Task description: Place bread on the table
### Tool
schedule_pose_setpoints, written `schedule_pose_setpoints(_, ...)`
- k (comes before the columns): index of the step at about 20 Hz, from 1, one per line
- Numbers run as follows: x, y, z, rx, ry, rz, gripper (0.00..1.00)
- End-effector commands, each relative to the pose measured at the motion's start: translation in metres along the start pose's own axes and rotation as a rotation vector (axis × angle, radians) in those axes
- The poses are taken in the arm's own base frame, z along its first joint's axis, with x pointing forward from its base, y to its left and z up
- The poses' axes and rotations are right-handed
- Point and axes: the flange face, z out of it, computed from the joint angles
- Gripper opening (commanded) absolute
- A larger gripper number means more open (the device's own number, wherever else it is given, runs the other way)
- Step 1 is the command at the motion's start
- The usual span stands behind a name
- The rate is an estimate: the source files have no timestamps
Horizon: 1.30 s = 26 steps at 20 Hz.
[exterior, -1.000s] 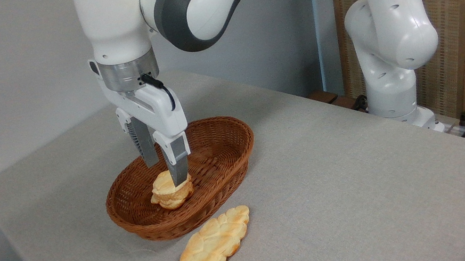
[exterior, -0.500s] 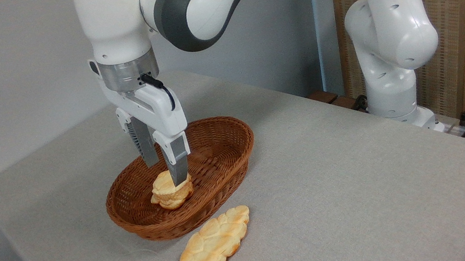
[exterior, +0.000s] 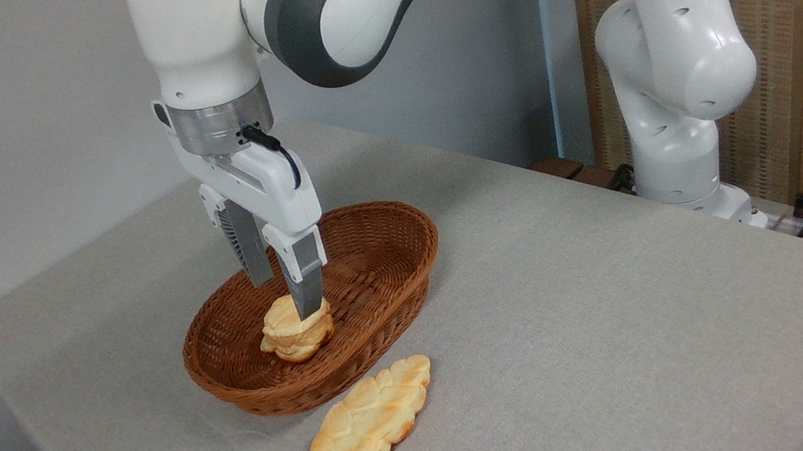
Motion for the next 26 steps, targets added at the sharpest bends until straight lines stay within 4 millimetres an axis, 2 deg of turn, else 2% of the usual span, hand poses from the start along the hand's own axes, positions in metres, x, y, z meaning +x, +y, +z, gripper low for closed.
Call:
schedule_pose_setpoints(1, -0.003, 0.002, -0.005, -0.01, 0.003, -0.007, 1.0)
schedule_pose_setpoints(16, 0.001, 0.002, 0.003, -0.007, 0.0, 0.009, 1.0)
schedule_pose_setpoints(26, 0.007, 0.007, 0.024, -0.002, -0.007, 0.023, 1.0)
